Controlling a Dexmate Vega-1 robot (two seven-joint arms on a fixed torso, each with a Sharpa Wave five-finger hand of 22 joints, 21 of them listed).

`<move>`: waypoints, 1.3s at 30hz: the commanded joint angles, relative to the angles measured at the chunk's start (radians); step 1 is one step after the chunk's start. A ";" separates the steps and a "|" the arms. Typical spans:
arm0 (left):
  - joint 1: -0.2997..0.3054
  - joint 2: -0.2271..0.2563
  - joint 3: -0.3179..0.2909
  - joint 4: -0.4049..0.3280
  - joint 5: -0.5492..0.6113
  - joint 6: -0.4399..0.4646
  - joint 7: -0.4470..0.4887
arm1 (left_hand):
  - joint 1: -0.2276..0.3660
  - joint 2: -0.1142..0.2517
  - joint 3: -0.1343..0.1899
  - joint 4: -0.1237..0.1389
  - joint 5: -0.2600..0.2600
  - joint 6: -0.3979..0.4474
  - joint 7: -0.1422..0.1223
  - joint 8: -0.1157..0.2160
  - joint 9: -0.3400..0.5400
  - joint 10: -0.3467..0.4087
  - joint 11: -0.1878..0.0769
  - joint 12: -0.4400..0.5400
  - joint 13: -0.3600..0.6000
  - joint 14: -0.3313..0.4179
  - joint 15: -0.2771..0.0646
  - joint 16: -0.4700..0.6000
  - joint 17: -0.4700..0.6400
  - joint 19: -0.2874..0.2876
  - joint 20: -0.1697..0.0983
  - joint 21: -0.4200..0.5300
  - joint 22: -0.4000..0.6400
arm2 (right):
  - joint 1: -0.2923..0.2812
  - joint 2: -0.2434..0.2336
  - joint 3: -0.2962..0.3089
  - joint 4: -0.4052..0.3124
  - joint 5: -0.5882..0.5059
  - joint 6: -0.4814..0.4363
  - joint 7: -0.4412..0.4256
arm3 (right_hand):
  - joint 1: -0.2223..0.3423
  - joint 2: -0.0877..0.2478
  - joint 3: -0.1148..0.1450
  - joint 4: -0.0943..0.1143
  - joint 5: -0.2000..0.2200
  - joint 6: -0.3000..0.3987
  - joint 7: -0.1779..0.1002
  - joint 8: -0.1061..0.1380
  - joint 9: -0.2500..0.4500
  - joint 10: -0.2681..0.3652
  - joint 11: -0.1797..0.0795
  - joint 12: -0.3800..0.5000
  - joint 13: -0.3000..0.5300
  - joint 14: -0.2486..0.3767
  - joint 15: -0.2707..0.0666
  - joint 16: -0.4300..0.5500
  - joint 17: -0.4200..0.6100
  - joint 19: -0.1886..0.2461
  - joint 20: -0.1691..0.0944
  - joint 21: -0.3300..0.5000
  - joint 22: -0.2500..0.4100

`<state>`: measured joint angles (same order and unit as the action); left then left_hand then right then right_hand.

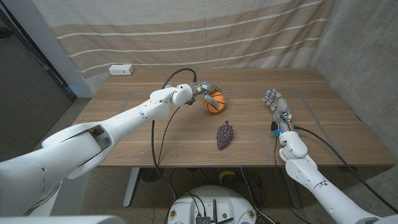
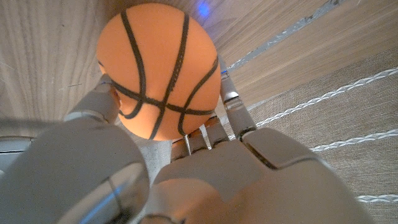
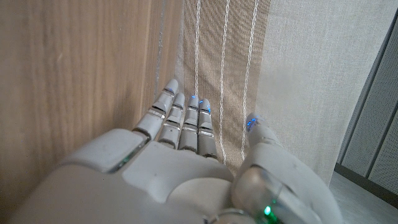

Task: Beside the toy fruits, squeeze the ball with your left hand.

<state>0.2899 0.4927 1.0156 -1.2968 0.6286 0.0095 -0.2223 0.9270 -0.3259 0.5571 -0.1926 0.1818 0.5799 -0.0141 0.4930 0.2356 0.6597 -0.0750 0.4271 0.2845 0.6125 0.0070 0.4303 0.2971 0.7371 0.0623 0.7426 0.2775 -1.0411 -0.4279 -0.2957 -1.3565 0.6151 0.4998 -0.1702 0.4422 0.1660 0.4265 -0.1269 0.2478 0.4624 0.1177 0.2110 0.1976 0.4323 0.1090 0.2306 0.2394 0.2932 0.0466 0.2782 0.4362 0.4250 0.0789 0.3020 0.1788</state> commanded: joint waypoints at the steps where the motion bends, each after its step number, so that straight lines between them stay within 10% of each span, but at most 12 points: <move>1: -0.003 -0.016 0.030 0.043 0.015 -0.001 0.017 | 0.523 0.406 -0.020 0.005 0.012 0.259 0.076 0.073 0.013 0.172 -0.006 0.026 0.043 0.382 -0.242 0.025 0.039 0.144 -0.284 0.087 0.019 | -0.001 -0.002 -0.001 -0.003 -0.009 -0.006 -0.010 | -0.005 0.001 0.004 -0.007 0.004 0.014 0.001 0.000 0.002 0.010 0.001 0.004 0.003 0.005 -0.001 0.000 0.003 0.007 -0.003 0.000 0.005; 14: 0.006 -0.011 0.028 0.038 0.003 -0.001 0.034 | 0.565 0.388 -0.033 0.006 0.033 0.335 0.100 0.083 -0.010 0.239 0.015 0.037 0.082 0.435 -0.238 0.054 0.084 0.172 -0.284 0.175 0.027 | -0.010 -0.006 0.001 -0.014 -0.013 -0.006 -0.016 | -0.006 0.002 0.004 -0.007 0.005 0.015 0.000 0.000 0.003 0.013 0.002 0.004 0.004 0.006 0.000 -0.001 0.003 0.007 -0.004 -0.003 0.005; 23: 0.025 0.004 0.012 0.016 -0.001 -0.012 0.083 | 0.528 0.332 0.027 0.032 0.401 0.334 0.060 0.141 0.119 0.319 0.008 0.115 0.261 0.556 -0.224 0.102 0.224 0.168 -0.283 0.379 0.073 | -0.014 -0.005 0.001 -0.017 -0.013 0.000 -0.017 | -0.007 0.002 0.004 -0.007 0.005 0.015 0.000 -0.001 0.003 0.013 0.001 0.003 0.004 0.005 0.000 -0.002 0.003 0.008 -0.004 -0.005 0.005; 39: 0.094 0.053 -0.077 -0.085 -0.033 -0.045 0.215 | 0.518 0.314 0.073 0.032 0.547 0.353 0.061 0.167 0.184 0.338 0.007 0.142 0.348 0.577 -0.223 0.140 0.310 0.154 -0.285 0.472 0.127 | -0.023 -0.006 -0.001 -0.032 -0.022 0.000 -0.025 | -0.010 0.002 0.005 -0.007 0.005 0.016 0.000 -0.001 0.003 0.013 0.001 0.002 0.005 0.005 -0.001 -0.002 0.003 0.009 -0.004 -0.007 0.005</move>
<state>0.3500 0.5195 0.9954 -1.3191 0.6161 -0.0149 -0.0857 1.0011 -0.4000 0.5669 -0.1400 0.6474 0.5797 -0.0140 0.6551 0.4112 0.6598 -0.0743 0.5599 0.6234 0.6154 0.0041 0.5619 0.5936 0.7493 0.0746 1.2065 0.3990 -1.0568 -0.4326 -0.2954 -1.3779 0.5989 0.4978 -0.1896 0.4423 0.1660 0.4294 -0.1298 0.2477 0.4732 0.1177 0.2110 0.1975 0.4358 0.1125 0.2306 0.2393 0.2932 0.0465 0.2782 0.4362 0.4285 0.0750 0.2942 0.1788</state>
